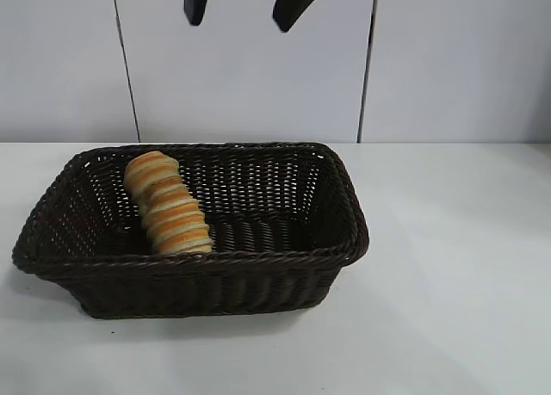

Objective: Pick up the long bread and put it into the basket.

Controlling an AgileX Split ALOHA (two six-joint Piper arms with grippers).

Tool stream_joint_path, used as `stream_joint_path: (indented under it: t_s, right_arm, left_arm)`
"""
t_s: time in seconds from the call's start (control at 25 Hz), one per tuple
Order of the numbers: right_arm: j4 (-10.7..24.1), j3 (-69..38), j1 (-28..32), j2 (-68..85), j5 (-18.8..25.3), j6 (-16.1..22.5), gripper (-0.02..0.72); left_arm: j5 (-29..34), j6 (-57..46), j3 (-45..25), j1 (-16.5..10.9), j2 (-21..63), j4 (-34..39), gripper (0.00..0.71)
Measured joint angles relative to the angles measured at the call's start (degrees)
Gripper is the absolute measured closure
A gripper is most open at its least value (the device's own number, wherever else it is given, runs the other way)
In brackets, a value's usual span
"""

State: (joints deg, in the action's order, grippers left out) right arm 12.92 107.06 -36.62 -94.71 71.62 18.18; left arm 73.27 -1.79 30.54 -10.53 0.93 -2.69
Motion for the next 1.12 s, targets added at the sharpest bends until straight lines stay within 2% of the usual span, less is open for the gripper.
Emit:
stream_joint_path:
  t_s: [0.2,0.44,0.64,0.72,0.92,1.12]
  right_arm:
    - [-0.8,0.0,8.9,3.5,0.5,-0.1,0.168]
    - [-2.0,-5.4,24.8,5.3,0.4,-2.6,0.168]
    - [-2.2,-11.6,39.5,8.8,0.4,-7.0,0.168]
    - [-3.7,-12.0,44.1,10.1,0.5,-8.5,0.168]
    - [-7.6,-12.1,46.7,13.7,0.4,-11.2,0.168]
    - [-8.1,-12.3,46.7,23.8,0.5,-13.3,0.168]
  left_arm:
    - [0.0,0.0,0.0,0.0,0.0,0.0,0.177]
    - [0.0,0.0,0.0,0.0,0.0,0.0,0.177]
    - [0.0,0.0,0.0,0.0,0.0,0.1,0.177]
    - [-0.2,0.0,0.0,0.0,0.0,0.1,0.177]
    - [-1.3,0.0,0.0,0.0,0.0,0.1,0.177]
    - [-1.3,0.0,0.0,0.0,0.0,0.1,0.177]
